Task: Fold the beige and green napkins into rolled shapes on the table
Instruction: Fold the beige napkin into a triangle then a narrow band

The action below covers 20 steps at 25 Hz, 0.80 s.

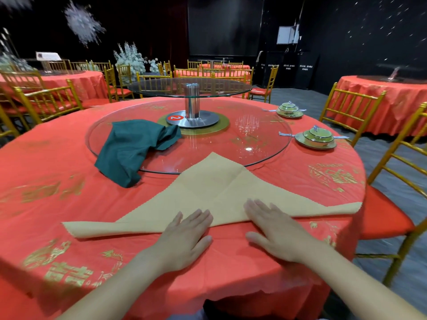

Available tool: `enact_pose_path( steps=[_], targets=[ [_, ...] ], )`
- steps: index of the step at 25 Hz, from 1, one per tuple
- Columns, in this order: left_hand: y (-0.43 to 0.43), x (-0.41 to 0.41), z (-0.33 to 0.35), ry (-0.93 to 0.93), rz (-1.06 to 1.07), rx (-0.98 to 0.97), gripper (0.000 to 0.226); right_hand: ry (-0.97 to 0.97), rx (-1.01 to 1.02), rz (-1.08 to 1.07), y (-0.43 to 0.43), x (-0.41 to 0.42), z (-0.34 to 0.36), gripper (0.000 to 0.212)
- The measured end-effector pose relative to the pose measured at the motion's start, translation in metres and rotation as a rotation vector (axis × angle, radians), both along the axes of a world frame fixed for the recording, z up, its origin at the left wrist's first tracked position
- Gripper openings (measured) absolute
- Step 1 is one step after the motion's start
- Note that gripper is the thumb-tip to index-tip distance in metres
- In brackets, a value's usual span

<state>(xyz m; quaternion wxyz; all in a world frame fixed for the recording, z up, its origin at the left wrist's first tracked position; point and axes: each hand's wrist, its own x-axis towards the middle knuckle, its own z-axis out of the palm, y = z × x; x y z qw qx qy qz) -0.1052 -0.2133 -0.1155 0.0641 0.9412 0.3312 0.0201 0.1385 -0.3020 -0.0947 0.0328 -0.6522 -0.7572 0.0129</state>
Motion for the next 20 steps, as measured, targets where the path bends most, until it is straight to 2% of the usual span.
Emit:
enact_pose_path(
  steps=[3,5,7,9,11,16,20],
  targets=[
    [0.003,0.000,0.000,-0.031,-0.003,-0.018,0.087,0.040,0.006,0.207,0.026,-0.043,-0.005,0.090],
    [0.010,-0.006,0.000,-0.077,0.003,-0.027,0.086,0.024,0.133,0.253,0.034,-0.037,-0.008,0.060],
    [0.020,-0.016,0.001,-0.150,0.008,-0.005,0.071,0.085,0.218,0.255,0.034,-0.013,-0.017,0.041],
    [0.029,-0.030,0.003,-0.192,0.000,0.117,0.046,0.111,0.260,0.212,0.032,0.009,-0.020,0.037],
    [0.031,-0.040,0.005,-0.197,0.007,0.261,0.033,0.086,0.301,0.170,0.028,0.025,-0.019,0.036],
    [0.028,-0.058,0.007,-0.165,-0.046,0.334,0.028,0.062,0.388,0.151,0.017,0.048,-0.015,0.034],
    [0.023,-0.069,0.006,-0.209,-0.032,0.215,0.032,0.091,0.386,0.121,0.003,0.046,-0.014,0.031]
  ],
)
